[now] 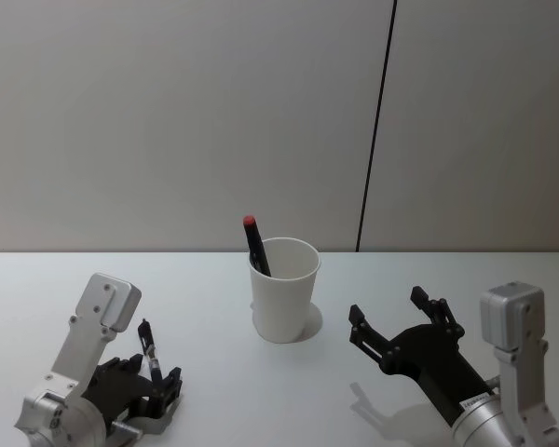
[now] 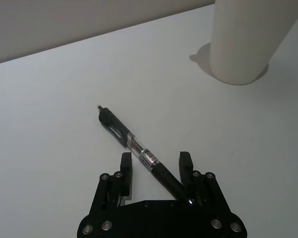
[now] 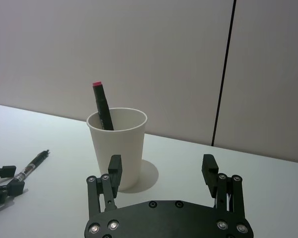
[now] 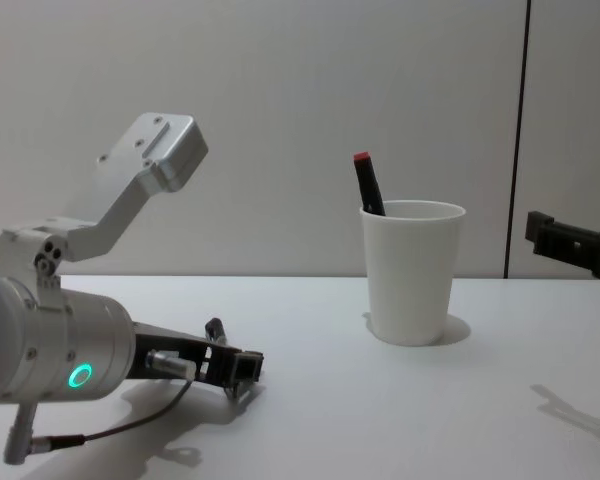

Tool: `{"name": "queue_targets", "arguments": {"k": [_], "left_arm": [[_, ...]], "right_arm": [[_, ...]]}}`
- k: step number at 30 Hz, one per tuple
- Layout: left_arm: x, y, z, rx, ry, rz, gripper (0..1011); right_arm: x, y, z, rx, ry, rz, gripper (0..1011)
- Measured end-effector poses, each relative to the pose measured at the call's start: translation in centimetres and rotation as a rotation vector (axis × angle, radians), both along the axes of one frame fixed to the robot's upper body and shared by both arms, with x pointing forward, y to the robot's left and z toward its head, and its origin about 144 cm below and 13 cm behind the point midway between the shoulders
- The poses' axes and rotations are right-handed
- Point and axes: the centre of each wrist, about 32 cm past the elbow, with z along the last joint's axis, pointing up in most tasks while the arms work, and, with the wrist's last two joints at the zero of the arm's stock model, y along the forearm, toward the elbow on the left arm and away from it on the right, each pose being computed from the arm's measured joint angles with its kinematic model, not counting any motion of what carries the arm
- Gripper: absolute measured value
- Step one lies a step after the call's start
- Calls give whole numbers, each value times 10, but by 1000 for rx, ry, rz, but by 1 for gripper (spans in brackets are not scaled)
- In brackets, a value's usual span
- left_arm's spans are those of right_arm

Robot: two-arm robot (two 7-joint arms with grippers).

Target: Place the pen into the pen holder.

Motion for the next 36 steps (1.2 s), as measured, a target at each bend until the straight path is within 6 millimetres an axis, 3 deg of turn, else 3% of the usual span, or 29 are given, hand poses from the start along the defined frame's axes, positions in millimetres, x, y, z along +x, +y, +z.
{"name": "queue_targets", "arguments": {"k": [36], "left_arm": [[0, 1, 0, 0, -1, 3, 359]], "right_arm": [[0, 0, 0, 0, 0, 0, 1001]]}}
